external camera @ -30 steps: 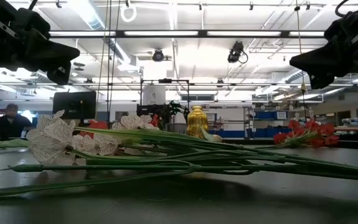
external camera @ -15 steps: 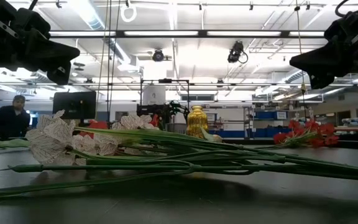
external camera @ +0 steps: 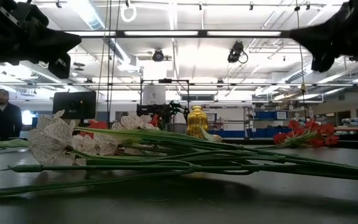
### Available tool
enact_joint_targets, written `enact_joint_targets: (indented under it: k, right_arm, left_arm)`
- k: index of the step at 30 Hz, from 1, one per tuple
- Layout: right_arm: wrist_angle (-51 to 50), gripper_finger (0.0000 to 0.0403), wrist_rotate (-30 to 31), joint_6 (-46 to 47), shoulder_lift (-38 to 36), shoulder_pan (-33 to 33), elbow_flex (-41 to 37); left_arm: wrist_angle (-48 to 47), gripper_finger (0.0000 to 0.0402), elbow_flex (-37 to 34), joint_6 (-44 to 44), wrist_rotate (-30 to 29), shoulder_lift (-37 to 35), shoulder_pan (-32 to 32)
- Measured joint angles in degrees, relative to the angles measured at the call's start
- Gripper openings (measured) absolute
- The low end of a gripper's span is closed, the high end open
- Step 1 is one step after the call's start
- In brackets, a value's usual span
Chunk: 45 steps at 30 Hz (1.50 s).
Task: Sort flowers into vase by color
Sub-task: Put the top red flowers into the transparent vase
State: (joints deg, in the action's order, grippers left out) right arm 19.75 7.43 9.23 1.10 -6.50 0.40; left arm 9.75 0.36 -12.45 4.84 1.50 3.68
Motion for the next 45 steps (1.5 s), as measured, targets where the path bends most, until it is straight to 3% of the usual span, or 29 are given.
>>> enact_joint_targets:
  k: [4, 6, 9, 16, 22, 28, 33, 40, 45]
  right_arm:
    - [6.4, 0.0044, 5.8, 2.3, 0.0, 0.0, 0.0]
    - [7.3, 0.0044, 11.9, 10.5, 0.0, 0.0, 0.0]
    - [6.2, 0.0044, 19.6, 25.0, 0.1, 0.0, 0.0]
    - [-0.5, 0.0044, 19.9, 45.2, 2.8, 0.0, 0.0]
    - [-1.2, 0.0033, 19.9, 55.7, 9.1, -0.4, 0.9]
    - [-1.5, 0.0008, 18.3, 58.1, 17.9, -2.6, 6.3]
    - [-2.0, 0.0017, 17.3, 60.2, 25.7, -4.7, 11.4]
    - [-1.1, 0.0036, 9.7, 56.9, 32.7, -6.3, 17.3]
    - [5.9, 0.0037, 9.5, 51.7, 35.8, -6.4, 18.4]
  left_arm:
    - [0.4, 0.0013, 0.0, -13.5, -4.0, 0.0, 0.0]
    - [0.2, 0.0013, 0.0, -19.1, -9.8, 0.0, 0.0]
    - [0.3, 0.0013, 0.0, -20.5, -13.2, 0.0, 0.0]
    - [0.3, 0.0013, 0.0, -25.4, -17.4, 0.0, 0.0]
    - [-1.8, 0.0014, 0.4, -27.2, -20.9, 2.4, 0.0]
    - [-1.5, 0.0014, 2.3, -27.0, -21.2, 7.2, 0.0]
    - [-1.8, 0.0014, 4.4, -27.0, -21.2, 10.6, 0.1]
    - [-4.7, 0.0014, 10.1, -26.5, -21.2, 15.5, 0.1]
    - [-5.9, 0.0036, 14.9, -22.4, -21.2, 19.2, 0.1]
